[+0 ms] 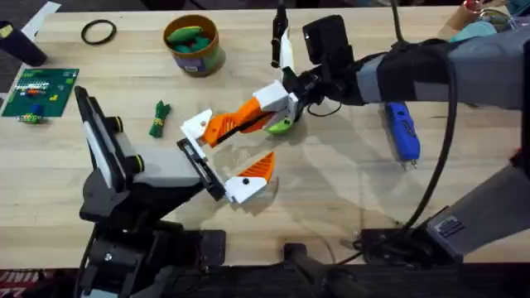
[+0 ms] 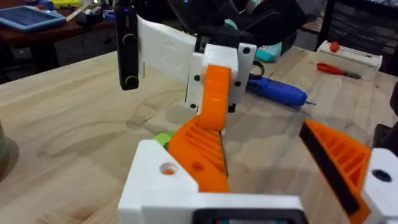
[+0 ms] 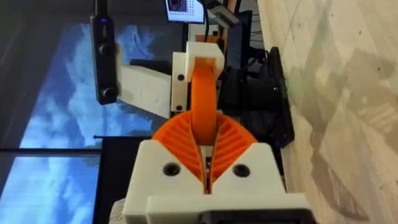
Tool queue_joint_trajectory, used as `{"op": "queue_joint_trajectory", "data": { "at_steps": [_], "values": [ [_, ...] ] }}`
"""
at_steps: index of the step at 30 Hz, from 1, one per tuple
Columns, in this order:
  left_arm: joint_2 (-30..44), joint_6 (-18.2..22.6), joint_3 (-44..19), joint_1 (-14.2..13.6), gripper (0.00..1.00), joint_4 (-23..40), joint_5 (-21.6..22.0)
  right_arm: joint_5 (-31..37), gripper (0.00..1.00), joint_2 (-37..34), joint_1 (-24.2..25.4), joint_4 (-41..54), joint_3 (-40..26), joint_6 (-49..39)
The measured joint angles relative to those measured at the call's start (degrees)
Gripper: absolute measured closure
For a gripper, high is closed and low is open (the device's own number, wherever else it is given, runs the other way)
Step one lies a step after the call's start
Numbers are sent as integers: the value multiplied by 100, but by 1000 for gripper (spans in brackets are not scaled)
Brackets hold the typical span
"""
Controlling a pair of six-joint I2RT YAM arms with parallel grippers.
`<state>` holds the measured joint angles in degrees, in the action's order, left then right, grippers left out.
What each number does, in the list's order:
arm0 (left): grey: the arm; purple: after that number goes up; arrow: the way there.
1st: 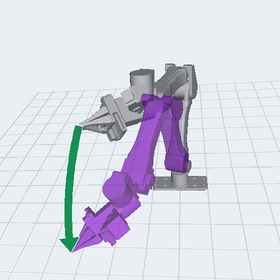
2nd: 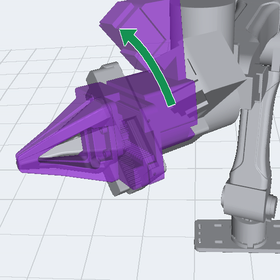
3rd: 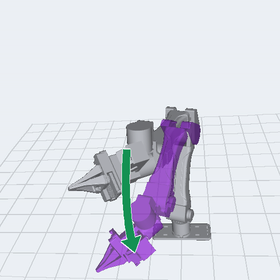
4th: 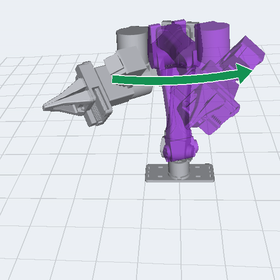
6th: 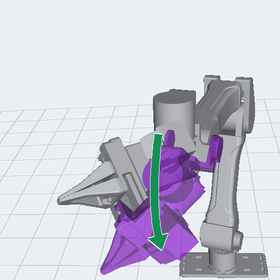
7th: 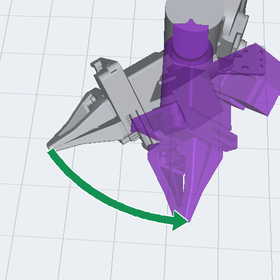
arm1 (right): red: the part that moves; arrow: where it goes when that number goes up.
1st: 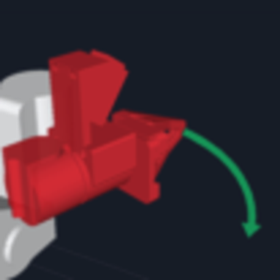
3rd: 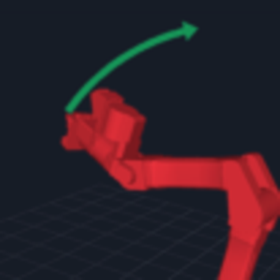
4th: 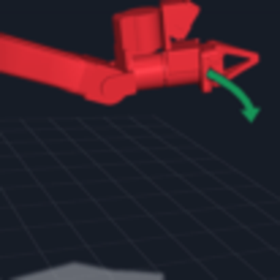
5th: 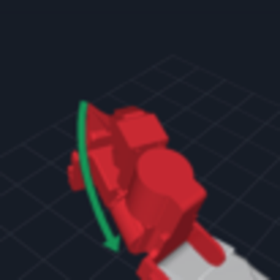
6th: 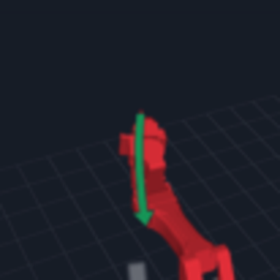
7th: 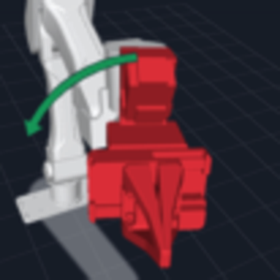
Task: Pick up the gripper from the table and insert it into the empty holder that is missing its gripper. Then pick up a screw, insert it into the mounting hole, and use the screwdriver to tighten it. Finally, clean up the table by picking up the vegetable and placing it into the bucket.
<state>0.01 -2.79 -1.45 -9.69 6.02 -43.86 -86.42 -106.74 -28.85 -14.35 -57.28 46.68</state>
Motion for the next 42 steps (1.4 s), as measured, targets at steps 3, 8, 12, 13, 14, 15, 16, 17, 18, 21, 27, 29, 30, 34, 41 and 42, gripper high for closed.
{"op": "queue_joint_trajectory", "data": {
  "at_steps": [3, 8, 12, 13, 14, 15, 16, 17, 18, 21, 27, 29, 30, 34, 41, 42],
  "values": [
    [0, -2, 0, 0, 14, 2, -4, 30, 986, 0, -4, -2, -2, 29],
    [0, -2, 0, 0, 14, 2, -4, 72, 986, 0, -4, -2, -2, 48],
    [0, -4, 0, -2, 14, 4, -8, 138, 986, 0, -25, -9, -11, 102],
    [0, -4, 0, -2, 14, 4, -7, 150, 986, 0, -30, -16, -14, 122],
    [0, -5, 0, 0, 15, 4, -7, 156, 986, 0, -32, -18, -18, 136],
    [0, -6, 0, -2, 14, 4, -7, 166, 986, 0, -30, -22, -22, 138],
    [0, -4, 0, -1, 14, 3, -7, 171, 986, 0, -28, -22, -25, 144],
    [0, -4, 0, -2, 14, 4, -9, 172, 986, 0, -26, -22, -26, 157],
    [0, -4, 0, -2, 14, 3, -9, 174, 986, 0, -17, -22, -26, 157],
    [0, -4, 0, -2, 14, 4, -29, 193, 986, 0, -1, -24, -31, 159],
    [0, -9, 0, -2, 13, 7, -31, 233, 986, 0, -2, -24, -33, 175],
    [0, -23, 0, -2, 13, 7, -30, 260, 986, 0, -7, -26, -33, 177],
    [0, -26, 0, -2, 13, 7, -28, 264, 986, 0, -11, -26, -33, 179],
    [0, -28, 0, -2, 13, 7, -31, 290, 986, 0, -20, -72, -33, 193],
    [0, -26, 0, 22, 13, 4, -2, 557, 986, 0, -109, -581, -44, 572],
    [0, -26, 0, 24, 13, 4, -5, 582, 986, 0, -115, -596, -44, 604]
  ]
}}
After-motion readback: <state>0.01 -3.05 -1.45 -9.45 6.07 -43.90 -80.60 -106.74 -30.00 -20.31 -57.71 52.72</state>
